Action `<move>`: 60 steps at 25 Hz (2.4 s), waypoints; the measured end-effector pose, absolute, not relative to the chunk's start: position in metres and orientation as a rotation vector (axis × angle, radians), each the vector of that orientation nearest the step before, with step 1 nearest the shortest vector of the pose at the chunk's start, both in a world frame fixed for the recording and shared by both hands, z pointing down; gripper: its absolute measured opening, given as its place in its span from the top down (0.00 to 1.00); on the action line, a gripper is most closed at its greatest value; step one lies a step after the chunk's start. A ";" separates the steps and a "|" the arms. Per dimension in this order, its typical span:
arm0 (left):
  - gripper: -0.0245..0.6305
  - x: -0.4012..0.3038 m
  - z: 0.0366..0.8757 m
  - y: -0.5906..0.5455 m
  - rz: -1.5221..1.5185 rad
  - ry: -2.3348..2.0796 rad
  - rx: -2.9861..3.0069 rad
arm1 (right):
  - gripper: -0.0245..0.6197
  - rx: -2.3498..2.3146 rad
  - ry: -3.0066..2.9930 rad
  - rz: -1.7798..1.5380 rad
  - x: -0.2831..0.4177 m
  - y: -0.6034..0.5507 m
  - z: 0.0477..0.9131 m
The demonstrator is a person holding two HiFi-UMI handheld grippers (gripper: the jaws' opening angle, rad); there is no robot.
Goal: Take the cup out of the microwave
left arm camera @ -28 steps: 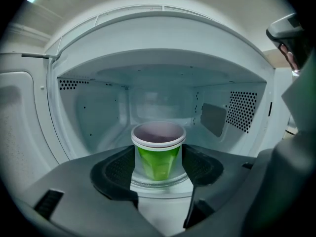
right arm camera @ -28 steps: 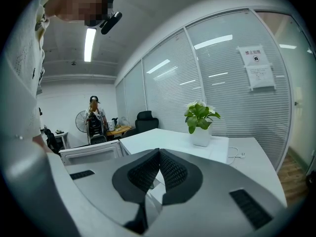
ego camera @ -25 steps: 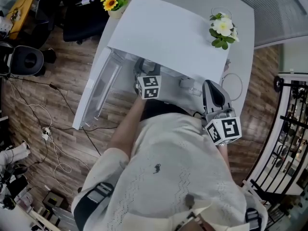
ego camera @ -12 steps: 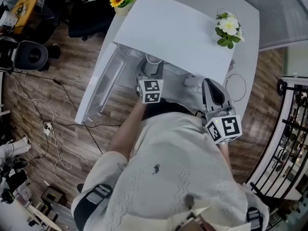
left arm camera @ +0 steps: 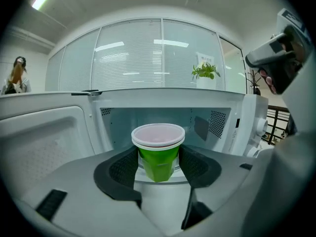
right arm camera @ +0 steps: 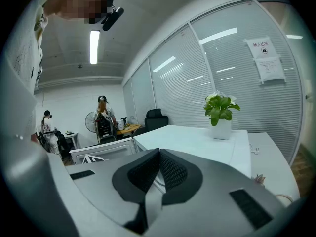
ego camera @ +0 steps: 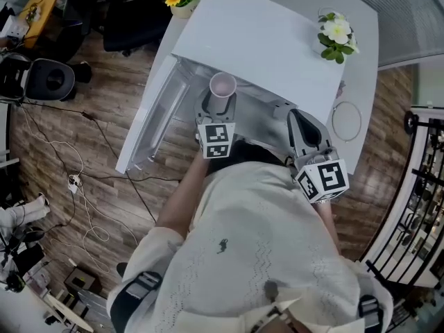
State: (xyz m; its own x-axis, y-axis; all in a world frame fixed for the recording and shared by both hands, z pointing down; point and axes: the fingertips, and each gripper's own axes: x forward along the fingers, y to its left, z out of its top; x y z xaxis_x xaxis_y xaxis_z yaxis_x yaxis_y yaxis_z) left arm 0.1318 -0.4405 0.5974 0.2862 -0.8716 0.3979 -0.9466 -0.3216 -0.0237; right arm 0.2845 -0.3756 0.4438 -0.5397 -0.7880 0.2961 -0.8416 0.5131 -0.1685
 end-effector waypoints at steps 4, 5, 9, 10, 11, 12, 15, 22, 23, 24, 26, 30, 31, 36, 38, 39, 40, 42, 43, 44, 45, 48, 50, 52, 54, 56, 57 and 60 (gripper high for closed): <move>0.53 0.117 0.581 -0.423 0.476 -1.683 2.349 | 0.95 1.400 -2.564 0.451 0.269 -0.366 0.445; 0.53 0.113 0.576 -0.419 0.475 -1.684 2.354 | 0.95 1.403 -2.564 0.454 0.264 -0.363 0.444; 0.53 0.095 0.561 -0.400 0.468 -1.678 2.378 | 0.95 1.413 -2.563 0.459 0.245 -0.348 0.442; 0.53 0.091 0.557 -0.395 0.467 -1.673 2.384 | 0.95 1.420 -2.560 0.463 0.239 -0.344 0.441; 0.53 0.086 0.553 -0.390 0.466 -1.667 2.389 | 0.95 1.424 -2.558 0.466 0.234 -0.339 0.440; 0.53 0.081 0.549 -0.384 0.464 -1.661 2.393 | 0.95 1.426 -2.558 0.469 0.228 -0.334 0.439; 0.53 0.068 0.539 -0.368 0.456 -1.640 2.407 | 0.95 1.445 -2.550 0.478 0.215 -0.319 0.438; 0.53 0.038 0.527 -0.320 0.472 -1.583 2.448 | 0.95 1.503 -2.517 0.500 0.183 -0.277 0.440; 0.53 0.034 0.526 -0.313 0.474 -1.573 2.450 | 0.95 1.511 -2.509 0.504 0.179 -0.270 0.441; 0.53 0.030 0.526 -0.305 0.476 -1.563 2.453 | 0.95 1.520 -2.502 0.510 0.174 -0.263 0.442; 0.53 0.023 0.527 -0.291 0.482 -1.544 2.464 | 0.95 1.537 -2.490 0.520 0.168 -0.249 0.444; 0.53 0.013 0.527 -0.267 0.497 -1.520 2.475 | 0.95 1.566 -2.475 0.533 0.158 -0.227 0.449; 0.53 0.012 0.526 -0.262 0.499 -1.514 2.478 | 0.95 1.573 -2.472 0.535 0.156 -0.223 0.449; 0.53 0.002 0.516 -0.241 0.493 -1.487 2.513 | 0.95 1.602 -2.459 0.539 0.144 -0.199 0.449; 0.53 -0.001 0.512 -0.234 0.484 -1.483 2.522 | 0.95 1.610 -2.457 0.540 0.141 -0.191 0.449; 0.53 -0.002 0.510 -0.231 0.480 -1.480 2.527 | 0.95 1.615 -2.455 0.541 0.140 -0.188 0.449; 0.53 -0.003 0.508 -0.227 0.476 -1.477 2.532 | 0.95 1.621 -2.454 0.542 0.139 -0.184 0.449; 0.53 -0.005 0.504 -0.219 0.472 -1.472 2.545 | 0.95 1.634 -2.452 0.540 0.137 -0.176 0.450; 0.53 -0.005 0.502 -0.215 0.471 -1.469 2.552 | 0.95 1.639 -2.451 0.537 0.136 -0.172 0.449; 0.53 -0.006 0.501 -0.212 0.469 -1.465 2.558 | 0.95 1.643 -2.451 0.533 0.135 -0.168 0.449; 0.53 -0.006 0.499 -0.208 0.466 -1.461 2.562 | 0.95 1.647 -2.450 0.529 0.134 -0.164 0.449; 0.53 -0.006 0.493 -0.201 0.458 -1.452 2.575 | 0.95 1.662 -2.446 0.518 0.134 -0.154 0.446; 0.53 -0.004 0.488 -0.197 0.450 -1.445 2.590 | 0.95 1.675 -2.444 0.510 0.135 -0.149 0.443; 0.53 -0.002 0.482 -0.193 0.438 -1.440 2.602 | 0.95 1.689 -2.444 0.494 0.137 -0.146 0.439; 0.53 -0.001 0.476 -0.190 0.423 -1.438 2.610 | 0.95 1.705 -2.445 0.474 0.140 -0.143 0.433; 0.53 -0.001 0.469 -0.187 0.409 -1.439 2.615 | 0.95 1.722 -2.446 0.453 0.141 -0.139 0.426; 0.53 -0.002 0.466 -0.185 0.403 -1.441 2.616 | 0.95 1.729 -2.447 0.443 0.142 -0.138 0.422; 0.53 -0.004 0.456 -0.182 0.392 -1.457 2.617 | 0.95 1.746 -2.450 0.411 0.143 -0.134 0.411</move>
